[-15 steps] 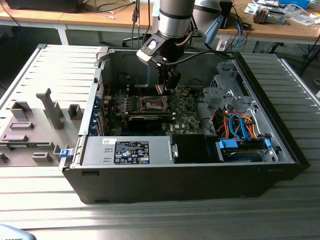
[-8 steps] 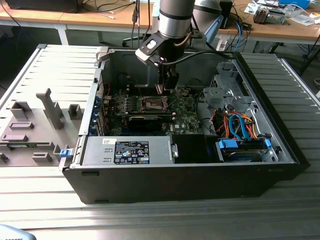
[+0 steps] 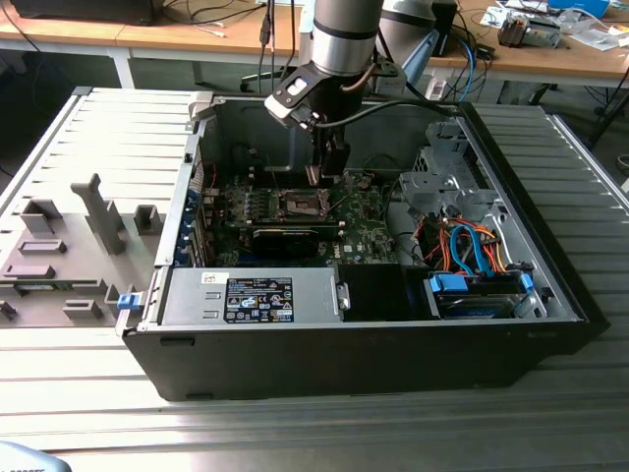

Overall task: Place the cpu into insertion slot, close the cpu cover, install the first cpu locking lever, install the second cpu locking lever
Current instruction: 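Place the cpu into insertion slot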

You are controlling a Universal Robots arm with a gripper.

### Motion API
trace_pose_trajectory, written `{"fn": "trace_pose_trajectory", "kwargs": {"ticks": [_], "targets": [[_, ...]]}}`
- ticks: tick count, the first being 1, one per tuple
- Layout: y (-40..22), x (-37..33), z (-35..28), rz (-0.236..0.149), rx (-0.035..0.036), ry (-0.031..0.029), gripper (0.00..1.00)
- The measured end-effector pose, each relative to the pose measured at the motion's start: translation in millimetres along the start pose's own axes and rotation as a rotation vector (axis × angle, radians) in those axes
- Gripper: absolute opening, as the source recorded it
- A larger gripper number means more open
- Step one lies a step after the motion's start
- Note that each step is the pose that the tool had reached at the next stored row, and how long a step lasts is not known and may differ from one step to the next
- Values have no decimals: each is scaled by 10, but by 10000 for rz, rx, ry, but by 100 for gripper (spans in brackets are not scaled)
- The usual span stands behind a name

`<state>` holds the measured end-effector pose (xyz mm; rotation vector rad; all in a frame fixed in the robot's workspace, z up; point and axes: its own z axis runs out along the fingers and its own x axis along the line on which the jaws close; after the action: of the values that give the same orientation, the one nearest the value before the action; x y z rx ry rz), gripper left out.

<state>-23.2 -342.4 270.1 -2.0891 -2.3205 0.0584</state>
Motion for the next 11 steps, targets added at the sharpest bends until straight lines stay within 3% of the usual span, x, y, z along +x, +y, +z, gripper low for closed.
{"fn": "trace_pose_trajectory", "kwargs": {"ticks": [11], "targets": [[0,0,8,174,2,7,55]]}}
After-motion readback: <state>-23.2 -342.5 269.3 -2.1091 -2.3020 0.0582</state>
